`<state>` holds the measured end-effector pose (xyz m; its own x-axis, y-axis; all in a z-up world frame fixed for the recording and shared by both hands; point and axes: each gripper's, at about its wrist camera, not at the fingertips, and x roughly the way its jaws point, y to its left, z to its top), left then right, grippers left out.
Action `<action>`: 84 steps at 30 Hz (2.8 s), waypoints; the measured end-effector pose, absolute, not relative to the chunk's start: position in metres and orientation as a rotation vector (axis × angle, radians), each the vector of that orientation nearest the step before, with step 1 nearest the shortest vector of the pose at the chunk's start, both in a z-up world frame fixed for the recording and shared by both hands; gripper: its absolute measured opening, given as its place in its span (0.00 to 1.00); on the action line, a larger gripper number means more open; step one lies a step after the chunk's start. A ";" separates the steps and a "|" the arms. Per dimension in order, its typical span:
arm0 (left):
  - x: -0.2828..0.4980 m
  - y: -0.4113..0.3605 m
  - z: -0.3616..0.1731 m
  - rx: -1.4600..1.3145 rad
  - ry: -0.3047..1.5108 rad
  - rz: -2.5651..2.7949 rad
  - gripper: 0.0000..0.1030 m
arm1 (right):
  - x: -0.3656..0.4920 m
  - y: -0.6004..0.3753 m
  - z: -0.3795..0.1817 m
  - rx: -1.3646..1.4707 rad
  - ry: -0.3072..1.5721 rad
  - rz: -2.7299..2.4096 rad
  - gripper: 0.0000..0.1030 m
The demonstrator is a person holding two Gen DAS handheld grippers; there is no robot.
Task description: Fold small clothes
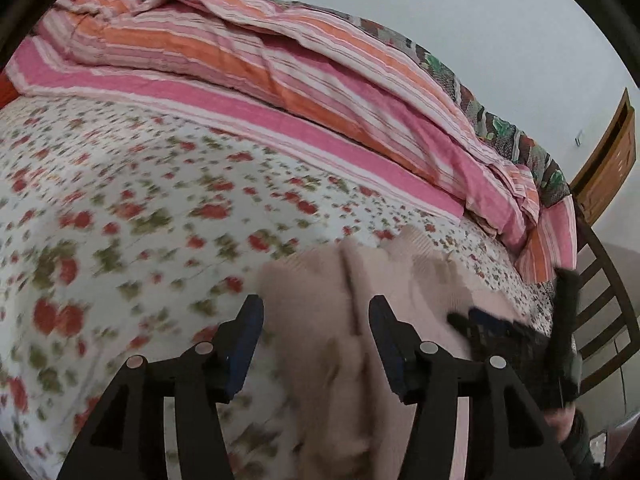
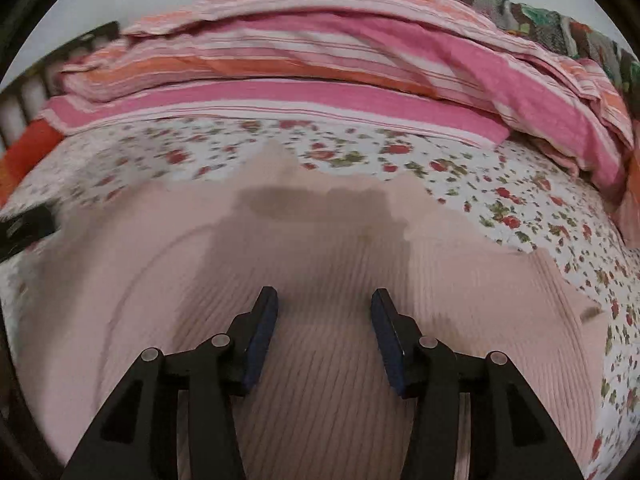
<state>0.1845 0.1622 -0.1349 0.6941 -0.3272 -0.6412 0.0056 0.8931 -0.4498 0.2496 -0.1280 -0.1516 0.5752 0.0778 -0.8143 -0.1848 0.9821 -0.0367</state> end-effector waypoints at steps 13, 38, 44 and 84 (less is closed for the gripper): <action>0.121 0.174 -0.159 -0.531 0.798 -0.276 0.51 | 0.266 -0.135 -0.152 -0.069 0.978 0.116 0.45; 0.056 0.147 -0.172 -0.507 0.816 -0.448 0.56 | 0.099 -0.134 -0.143 -0.091 0.840 0.109 0.45; 0.063 0.131 -0.179 -0.491 0.797 -0.470 0.56 | 0.065 -0.136 -0.156 -0.109 0.831 0.122 0.45; 0.137 0.062 -0.079 -0.480 0.651 -0.217 0.20 | 0.040 -0.303 -0.099 0.245 0.694 0.038 0.45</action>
